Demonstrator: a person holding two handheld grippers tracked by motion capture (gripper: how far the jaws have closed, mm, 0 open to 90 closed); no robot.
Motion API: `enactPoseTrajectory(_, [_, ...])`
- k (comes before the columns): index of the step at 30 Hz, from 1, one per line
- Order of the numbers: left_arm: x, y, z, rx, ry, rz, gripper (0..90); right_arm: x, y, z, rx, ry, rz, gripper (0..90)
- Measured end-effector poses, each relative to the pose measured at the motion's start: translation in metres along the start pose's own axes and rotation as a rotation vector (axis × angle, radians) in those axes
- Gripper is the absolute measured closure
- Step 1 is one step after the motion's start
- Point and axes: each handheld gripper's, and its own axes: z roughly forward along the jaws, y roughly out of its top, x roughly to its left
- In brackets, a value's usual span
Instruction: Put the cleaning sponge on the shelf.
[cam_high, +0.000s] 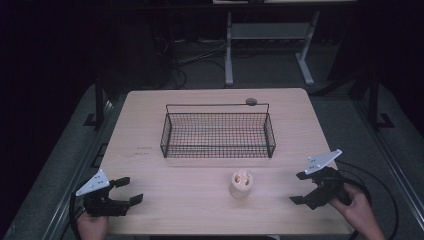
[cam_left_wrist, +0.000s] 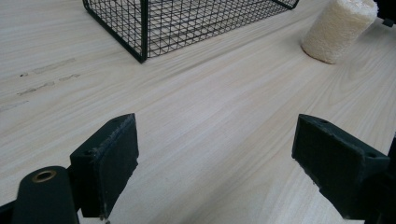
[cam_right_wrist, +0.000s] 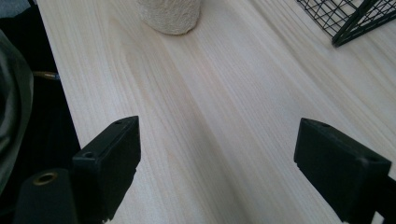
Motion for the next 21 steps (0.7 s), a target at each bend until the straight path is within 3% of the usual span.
enactPoseTrajectory(17, [0.000, 0.000, 0.000, 0.004, -0.002, 0.001, 13.4, -0.001, 0.024, -0.001, 0.054, 0.032, -0.053, 14.5])
enactPoseTrajectory(21, [0.000, 0.000, 0.000, 0.003, -0.001, 0.001, 13.4, 0.000, 0.032, -0.001, 0.065, 0.034, -0.087, 14.6])
